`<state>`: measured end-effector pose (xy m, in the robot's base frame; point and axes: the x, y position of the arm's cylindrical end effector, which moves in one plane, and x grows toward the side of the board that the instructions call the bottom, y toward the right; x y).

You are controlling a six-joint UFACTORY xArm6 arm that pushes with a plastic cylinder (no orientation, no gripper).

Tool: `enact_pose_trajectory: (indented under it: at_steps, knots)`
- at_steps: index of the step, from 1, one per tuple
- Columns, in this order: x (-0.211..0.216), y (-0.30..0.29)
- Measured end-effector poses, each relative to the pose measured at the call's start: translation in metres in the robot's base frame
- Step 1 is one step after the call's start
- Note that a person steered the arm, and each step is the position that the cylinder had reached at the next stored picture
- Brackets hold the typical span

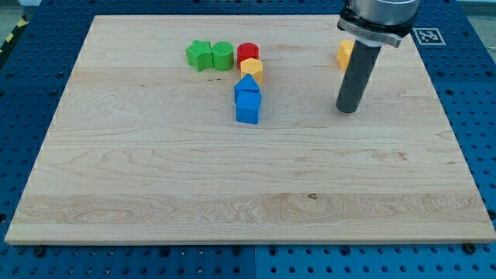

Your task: Push your arm to the right of the yellow heart

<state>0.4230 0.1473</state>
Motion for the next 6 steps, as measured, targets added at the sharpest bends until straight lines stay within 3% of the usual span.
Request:
enact_pose_trajectory:
  at_steps: [6]
  knots:
    - [-0.021, 0.031]
